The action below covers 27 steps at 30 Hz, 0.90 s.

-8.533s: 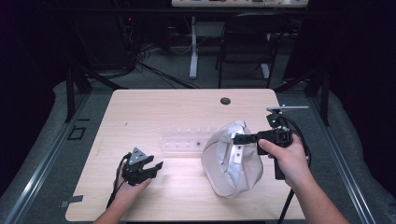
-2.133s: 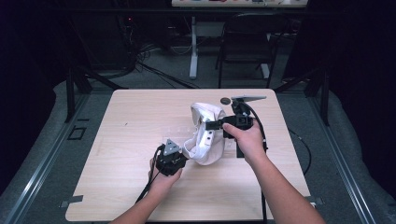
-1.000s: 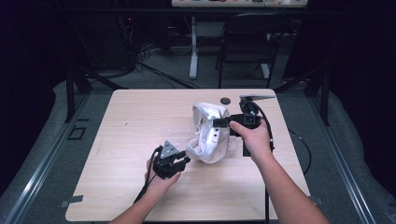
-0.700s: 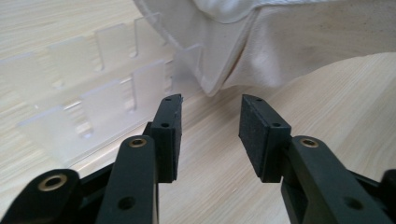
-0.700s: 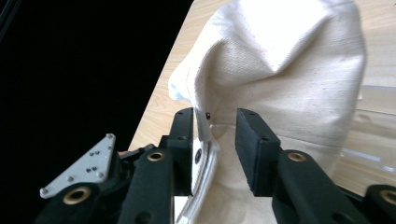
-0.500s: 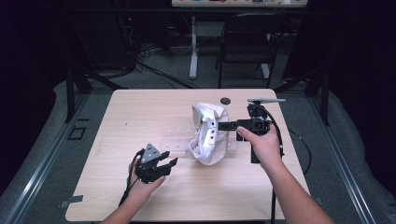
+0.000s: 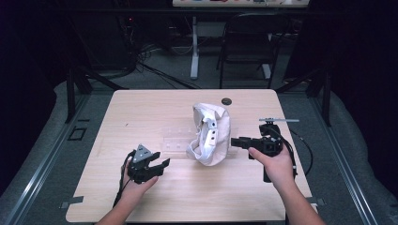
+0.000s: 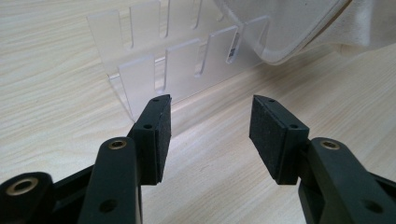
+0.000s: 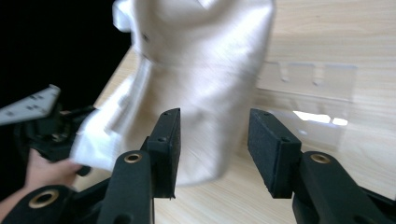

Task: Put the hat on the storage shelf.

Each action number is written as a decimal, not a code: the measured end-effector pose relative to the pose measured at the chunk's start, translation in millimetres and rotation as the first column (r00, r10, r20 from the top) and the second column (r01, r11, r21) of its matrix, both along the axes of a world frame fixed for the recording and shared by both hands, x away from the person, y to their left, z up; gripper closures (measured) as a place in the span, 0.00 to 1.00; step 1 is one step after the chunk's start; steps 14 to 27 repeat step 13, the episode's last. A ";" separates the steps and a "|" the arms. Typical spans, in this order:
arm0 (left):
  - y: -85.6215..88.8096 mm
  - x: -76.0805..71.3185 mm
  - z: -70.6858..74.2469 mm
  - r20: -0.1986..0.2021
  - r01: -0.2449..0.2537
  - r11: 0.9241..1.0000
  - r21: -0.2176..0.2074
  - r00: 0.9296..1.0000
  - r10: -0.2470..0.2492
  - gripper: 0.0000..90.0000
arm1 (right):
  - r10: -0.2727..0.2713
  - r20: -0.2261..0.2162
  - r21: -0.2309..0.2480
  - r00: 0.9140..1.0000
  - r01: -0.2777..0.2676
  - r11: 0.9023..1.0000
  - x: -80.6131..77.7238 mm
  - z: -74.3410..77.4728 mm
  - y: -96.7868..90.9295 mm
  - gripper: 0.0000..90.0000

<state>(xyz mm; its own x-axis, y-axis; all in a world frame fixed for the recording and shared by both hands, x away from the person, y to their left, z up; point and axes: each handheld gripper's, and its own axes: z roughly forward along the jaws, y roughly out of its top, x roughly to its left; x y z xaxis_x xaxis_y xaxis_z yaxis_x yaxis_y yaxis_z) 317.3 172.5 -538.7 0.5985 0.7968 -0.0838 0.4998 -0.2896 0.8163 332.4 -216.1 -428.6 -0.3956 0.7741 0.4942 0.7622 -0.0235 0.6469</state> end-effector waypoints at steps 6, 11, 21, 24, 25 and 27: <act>-3.8 0.0 -1.5 0.010 0.006 1.000 0.011 1.000 -0.006 0.55 | -0.050 0.043 -0.051 0.998 0.053 0.997 -13.1 -20.3 -10.2 0.59; -6.4 -0.2 -3.0 0.029 0.027 1.000 0.013 0.999 -0.028 0.55 | -0.083 0.091 -0.103 0.992 0.093 0.990 -26.1 -41.1 -13.0 0.57; -7.7 -0.8 -3.3 0.031 0.023 1.000 0.019 0.999 -0.024 0.55 | -0.098 0.120 -0.126 0.988 0.113 0.986 -32.7 -50.5 -15.1 0.56; -7.7 -0.8 -3.3 0.031 0.023 1.000 0.019 0.999 -0.024 0.55 | -0.098 0.120 -0.126 0.988 0.113 0.986 -32.7 -50.5 -15.1 0.56; -7.7 -0.8 -3.3 0.031 0.023 1.000 0.019 0.999 -0.024 0.55 | -0.098 0.120 -0.126 0.988 0.113 0.986 -32.7 -50.5 -15.1 0.56; -7.7 -0.8 -3.3 0.031 0.023 1.000 0.019 0.999 -0.024 0.55 | -0.098 0.120 -0.126 0.988 0.113 0.986 -32.7 -50.5 -15.1 0.56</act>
